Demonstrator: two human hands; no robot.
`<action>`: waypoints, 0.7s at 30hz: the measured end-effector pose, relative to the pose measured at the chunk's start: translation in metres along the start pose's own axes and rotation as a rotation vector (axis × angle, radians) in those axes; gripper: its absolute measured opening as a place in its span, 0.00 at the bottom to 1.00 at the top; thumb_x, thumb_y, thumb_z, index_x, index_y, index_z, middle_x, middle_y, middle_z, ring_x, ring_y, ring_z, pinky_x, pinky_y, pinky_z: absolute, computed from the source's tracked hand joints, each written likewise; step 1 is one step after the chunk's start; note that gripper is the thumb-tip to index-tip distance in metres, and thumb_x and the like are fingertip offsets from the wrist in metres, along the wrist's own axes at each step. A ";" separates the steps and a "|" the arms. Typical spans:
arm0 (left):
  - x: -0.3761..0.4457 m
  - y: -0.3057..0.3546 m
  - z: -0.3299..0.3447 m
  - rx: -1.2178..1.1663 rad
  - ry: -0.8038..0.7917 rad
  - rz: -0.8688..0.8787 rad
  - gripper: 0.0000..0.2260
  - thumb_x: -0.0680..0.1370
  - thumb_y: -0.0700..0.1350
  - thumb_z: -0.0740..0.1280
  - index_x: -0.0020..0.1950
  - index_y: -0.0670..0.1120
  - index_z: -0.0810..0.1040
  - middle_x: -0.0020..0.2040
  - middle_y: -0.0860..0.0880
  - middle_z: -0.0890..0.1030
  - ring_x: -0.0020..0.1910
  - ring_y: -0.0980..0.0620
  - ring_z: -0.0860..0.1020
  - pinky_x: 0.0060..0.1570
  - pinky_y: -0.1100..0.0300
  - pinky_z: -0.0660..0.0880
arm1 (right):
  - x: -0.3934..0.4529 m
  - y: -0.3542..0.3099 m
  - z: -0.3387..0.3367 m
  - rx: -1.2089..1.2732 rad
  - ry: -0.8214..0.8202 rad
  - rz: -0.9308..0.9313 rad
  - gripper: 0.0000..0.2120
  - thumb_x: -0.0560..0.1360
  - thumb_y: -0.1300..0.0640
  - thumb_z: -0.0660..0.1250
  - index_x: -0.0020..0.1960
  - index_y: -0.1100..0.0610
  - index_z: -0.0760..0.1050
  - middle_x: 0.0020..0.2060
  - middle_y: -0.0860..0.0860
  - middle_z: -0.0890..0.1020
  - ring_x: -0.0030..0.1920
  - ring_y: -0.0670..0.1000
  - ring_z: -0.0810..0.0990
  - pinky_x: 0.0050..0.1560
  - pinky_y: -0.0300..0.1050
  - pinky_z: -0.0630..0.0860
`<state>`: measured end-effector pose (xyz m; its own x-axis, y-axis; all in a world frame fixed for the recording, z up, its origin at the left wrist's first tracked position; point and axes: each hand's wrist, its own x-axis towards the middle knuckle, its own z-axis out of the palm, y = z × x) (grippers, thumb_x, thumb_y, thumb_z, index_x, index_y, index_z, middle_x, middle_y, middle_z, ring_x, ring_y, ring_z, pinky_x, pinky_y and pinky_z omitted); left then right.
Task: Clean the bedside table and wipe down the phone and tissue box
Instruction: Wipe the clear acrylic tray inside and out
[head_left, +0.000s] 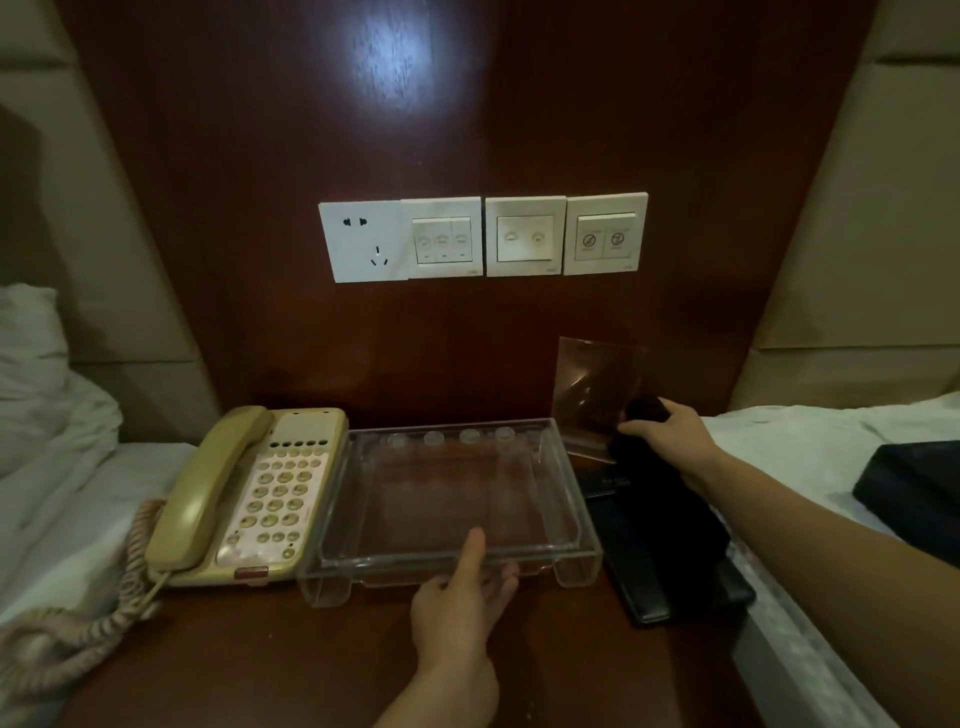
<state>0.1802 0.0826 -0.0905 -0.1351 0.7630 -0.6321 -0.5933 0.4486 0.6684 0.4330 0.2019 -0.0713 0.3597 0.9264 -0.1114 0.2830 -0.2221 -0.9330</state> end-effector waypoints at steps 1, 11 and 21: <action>0.000 0.000 0.001 0.002 0.001 -0.002 0.12 0.78 0.44 0.73 0.51 0.37 0.75 0.49 0.34 0.83 0.47 0.42 0.85 0.39 0.56 0.83 | 0.000 -0.001 -0.001 0.004 0.007 -0.001 0.08 0.74 0.63 0.72 0.51 0.55 0.78 0.47 0.55 0.82 0.47 0.55 0.81 0.49 0.49 0.78; 0.005 0.013 0.010 -0.036 -0.009 0.016 0.16 0.78 0.42 0.73 0.59 0.33 0.77 0.49 0.35 0.84 0.46 0.43 0.85 0.47 0.55 0.82 | 0.005 -0.005 -0.007 -0.021 0.005 0.022 0.09 0.76 0.65 0.70 0.55 0.59 0.77 0.44 0.55 0.80 0.43 0.53 0.79 0.37 0.43 0.74; -0.027 0.009 0.001 -0.031 -0.047 -0.054 0.24 0.79 0.43 0.72 0.71 0.33 0.71 0.55 0.35 0.82 0.50 0.42 0.83 0.53 0.52 0.80 | -0.020 -0.010 -0.021 -0.292 0.203 0.017 0.12 0.74 0.54 0.73 0.51 0.61 0.77 0.41 0.56 0.81 0.42 0.57 0.81 0.45 0.52 0.80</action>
<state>0.1794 0.0667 -0.0664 -0.0652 0.7593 -0.6474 -0.6233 0.4756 0.6207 0.4416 0.1790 -0.0523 0.5278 0.8489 -0.0282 0.5069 -0.3415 -0.7915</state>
